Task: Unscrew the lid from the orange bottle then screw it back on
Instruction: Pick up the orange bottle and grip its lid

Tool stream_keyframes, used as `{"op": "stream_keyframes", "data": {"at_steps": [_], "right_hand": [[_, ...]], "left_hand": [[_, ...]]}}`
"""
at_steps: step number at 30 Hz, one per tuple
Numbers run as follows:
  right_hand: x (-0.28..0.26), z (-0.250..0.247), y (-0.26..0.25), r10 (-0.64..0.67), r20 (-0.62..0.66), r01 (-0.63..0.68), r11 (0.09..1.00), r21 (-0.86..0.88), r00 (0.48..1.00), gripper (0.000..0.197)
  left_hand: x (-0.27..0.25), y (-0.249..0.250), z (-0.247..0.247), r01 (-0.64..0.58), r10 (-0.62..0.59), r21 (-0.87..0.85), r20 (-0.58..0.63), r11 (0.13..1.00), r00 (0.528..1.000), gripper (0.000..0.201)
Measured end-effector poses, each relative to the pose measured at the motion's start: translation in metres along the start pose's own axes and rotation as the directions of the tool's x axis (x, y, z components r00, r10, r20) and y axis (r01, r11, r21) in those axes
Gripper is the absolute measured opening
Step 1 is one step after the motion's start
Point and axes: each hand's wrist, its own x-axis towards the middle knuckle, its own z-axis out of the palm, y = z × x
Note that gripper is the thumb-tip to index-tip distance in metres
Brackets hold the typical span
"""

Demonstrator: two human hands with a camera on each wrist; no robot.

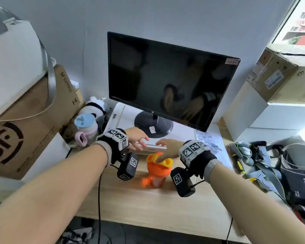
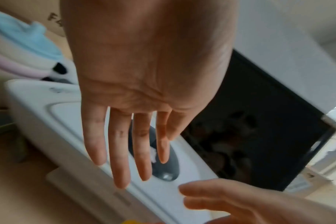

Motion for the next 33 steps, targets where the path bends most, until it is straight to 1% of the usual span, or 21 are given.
{"op": "stream_keyframes", "data": {"at_steps": [1, 3, 5, 7, 9, 11, 12, 13, 14, 16, 17, 18, 20, 21, 22, 24, 25, 27, 29, 31, 33], "right_hand": [[0.003, 0.007, 0.001, 0.004, 0.005, -0.004, 1.0, -0.01, 1.0, 0.087], [0.008, 0.018, 0.005, 0.045, -0.011, -0.045, 0.999, 0.018, 0.999, 0.089], [0.012, 0.029, 0.01, 0.093, -0.032, -0.09, 0.993, 0.077, 0.995, 0.086], [0.014, 0.034, 0.017, 0.093, -0.031, -0.088, 0.987, 0.134, 0.995, 0.083], [0.016, 0.037, 0.021, 0.072, -0.013, -0.069, 0.984, 0.163, 0.997, 0.082], [0.018, 0.04, 0.023, 0.049, 0.004, -0.049, 0.981, 0.19, 0.999, 0.08], [0.017, 0.038, 0.023, 0.035, 0.002, -0.034, 0.979, 0.2, 0.999, 0.078], [0.017, 0.037, 0.023, 0.019, -0.003, -0.018, 0.975, 0.22, 1.0, 0.075], [0.016, 0.035, 0.022, 0.01, -0.004, -0.009, 0.971, 0.237, 1.0, 0.073], [0.018, 0.035, 0.021, -0.003, -0.003, 0.003, 0.964, 0.265, 1.0, 0.071], [0.019, 0.035, 0.021, -0.004, -0.002, 0.005, 0.962, 0.272, 1.0, 0.07], [0.018, 0.036, 0.02, -0.004, -0.007, 0.006, 0.959, 0.283, 1.0, 0.07], [0.016, 0.039, 0.017, 0.001, -0.028, 0.008, 0.951, 0.309, 1.0, 0.066], [0.017, 0.041, 0.016, 0.007, -0.045, 0.007, 0.95, 0.312, 0.999, 0.064], [0.016, 0.043, 0.015, 0.012, -0.067, 0.009, 0.952, 0.306, 0.998, 0.061], [0.014, 0.046, 0.013, 0.017, -0.119, 0.017, 0.959, 0.282, 0.993, 0.059], [0.015, 0.047, 0.014, 0.013, -0.134, 0.025, 0.961, 0.275, 0.991, 0.058], [0.015, 0.047, 0.015, -0.018, -0.125, 0.051, 0.963, 0.266, 0.992, 0.058], [0.016, 0.044, 0.015, -0.097, -0.093, 0.115, 0.97, 0.214, 0.991, 0.056], [0.015, 0.041, 0.013, -0.175, -0.052, 0.179, 0.98, 0.082, 0.983, 0.057], [0.014, 0.039, 0.011, -0.171, -0.02, 0.17, 0.985, -0.023, 0.985, 0.059]], "left_hand": [[0.003, -0.012, 0.005, 0.01, -0.01, 0.021, -0.011, 1.0, 1.0, 0.027], [0.013, -0.038, 0.013, 0.033, -0.03, 0.055, -0.054, 0.998, 0.998, 0.039], [0.027, -0.069, 0.027, 0.029, -0.03, 0.12, 0.002, 0.992, 1.0, 0.052], [0.037, -0.09, 0.04, 0.017, -0.022, 0.143, 0.038, 0.99, 0.999, 0.062], [0.046, -0.103, 0.055, 0.001, -0.01, 0.092, 0.103, 0.996, 0.995, 0.063], [0.055, -0.112, 0.068, -0.017, 0.005, 0.078, 0.155, 0.997, 0.988, 0.064], [0.06, -0.114, 0.073, -0.039, 0.026, 0.075, 0.164, 0.996, 0.986, 0.07], [0.066, -0.118, 0.079, -0.05, 0.038, 0.064, 0.172, 0.997, 0.984, 0.08], [0.082, -0.128, 0.087, -0.065, 0.059, 0.028, 0.17, 0.997, 0.984, 0.092], [0.108, -0.144, 0.102, -0.129, 0.133, -0.038, 0.134, 0.991, 0.982, 0.111], [0.102, -0.139, 0.108, -0.152, 0.157, -0.056, 0.088, 0.987, 0.984, 0.114], [0.09, -0.13, 0.112, -0.186, 0.189, -0.083, 0.028, 0.979, 0.982, 0.111], [0.062, -0.108, 0.116, -0.252, 0.247, -0.094, -0.061, 0.963, 0.967, 0.092], [0.059, -0.104, 0.118, -0.278, 0.27, -0.086, -0.095, 0.957, 0.958, 0.081], [0.057, -0.101, 0.12, -0.3, 0.288, -0.088, -0.128, 0.95, 0.949, 0.075], [0.055, -0.102, 0.123, -0.32, 0.3, -0.117, -0.161, 0.94, 0.94, 0.066], [0.057, -0.104, 0.125, -0.311, 0.292, -0.118, -0.156, 0.943, 0.944, 0.061], [0.059, -0.105, 0.125, -0.281, 0.264, -0.144, -0.128, 0.949, 0.956, 0.051], [0.061, -0.105, 0.125, -0.263, 0.246, -0.13, -0.135, 0.956, 0.96, 0.051], [0.064, -0.106, 0.124, -0.263, 0.251, -0.099, -0.12, 0.96, 0.96, 0.062], [0.067, -0.105, 0.122, -0.303, 0.294, -0.082, -0.105, 0.95, 0.95, 0.069]]}}
